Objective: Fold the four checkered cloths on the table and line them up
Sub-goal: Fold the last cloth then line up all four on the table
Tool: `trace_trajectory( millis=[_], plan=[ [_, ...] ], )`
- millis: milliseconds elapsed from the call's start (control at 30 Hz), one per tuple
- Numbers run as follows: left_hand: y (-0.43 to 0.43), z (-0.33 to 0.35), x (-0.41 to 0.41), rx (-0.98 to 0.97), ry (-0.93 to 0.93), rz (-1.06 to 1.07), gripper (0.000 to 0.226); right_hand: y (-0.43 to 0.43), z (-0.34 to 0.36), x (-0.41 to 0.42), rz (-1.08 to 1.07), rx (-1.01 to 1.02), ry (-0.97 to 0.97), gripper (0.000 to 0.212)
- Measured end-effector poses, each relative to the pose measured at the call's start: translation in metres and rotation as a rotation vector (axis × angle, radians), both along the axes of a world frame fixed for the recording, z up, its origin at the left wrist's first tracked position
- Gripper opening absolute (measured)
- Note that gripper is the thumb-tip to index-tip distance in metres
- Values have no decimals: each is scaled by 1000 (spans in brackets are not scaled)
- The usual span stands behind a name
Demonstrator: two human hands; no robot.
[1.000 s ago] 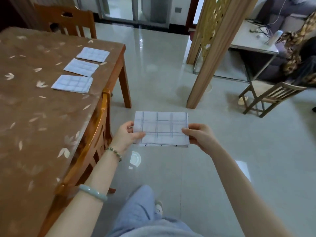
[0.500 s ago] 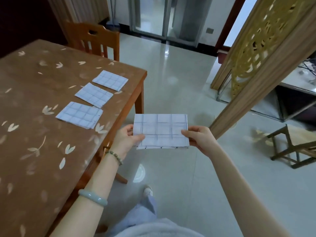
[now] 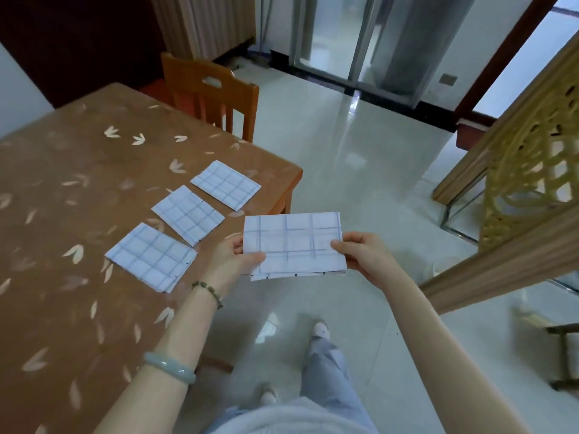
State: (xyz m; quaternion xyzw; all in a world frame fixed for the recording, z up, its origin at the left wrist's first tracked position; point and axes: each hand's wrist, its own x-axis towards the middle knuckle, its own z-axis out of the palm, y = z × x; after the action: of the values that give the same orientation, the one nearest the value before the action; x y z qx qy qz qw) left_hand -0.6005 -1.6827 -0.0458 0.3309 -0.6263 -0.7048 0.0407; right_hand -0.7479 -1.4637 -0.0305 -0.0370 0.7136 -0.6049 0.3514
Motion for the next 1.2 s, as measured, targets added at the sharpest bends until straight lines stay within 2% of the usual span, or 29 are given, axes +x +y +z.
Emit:
trace_trajectory(
  millis=[200,433,533,633,767,833,900,967,1033,1133,1200],
  plan=[
    [-19,-13,-62,49,26,132,40,-47,-14,-98,174,17,-3,8],
    [-29,-26,-136,196,35,357,50,-107,-9,-217,437,63,50,2],
    [-32,-25,-157,266,58,480,45,-136,-7,-257,574,84,72,7],
    [-39,-23,-161,329,98,552,37,-164,-5,-277,720,94,59,7],
    [-55,-26,-157,398,136,645,47,-203,-9,-292,887,118,39,3],
    [-61,-28,-156,406,102,631,54,-223,-11,-295,946,155,34,15],
    [-68,-32,-157,375,41,604,45,-243,-13,-294,995,181,36,25],
    [-75,-33,-162,304,-27,619,24,-261,-12,-292,984,172,39,23],
    [-85,-38,-170,260,-46,669,13,-276,-11,-289,910,114,-41,22],
    [-100,-50,-183,304,18,813,12,-296,-13,-290,747,-47,-374,35],
    [-112,-55,-193,318,56,865,12,-309,-15,-290,633,-120,-495,34]
  ],
)
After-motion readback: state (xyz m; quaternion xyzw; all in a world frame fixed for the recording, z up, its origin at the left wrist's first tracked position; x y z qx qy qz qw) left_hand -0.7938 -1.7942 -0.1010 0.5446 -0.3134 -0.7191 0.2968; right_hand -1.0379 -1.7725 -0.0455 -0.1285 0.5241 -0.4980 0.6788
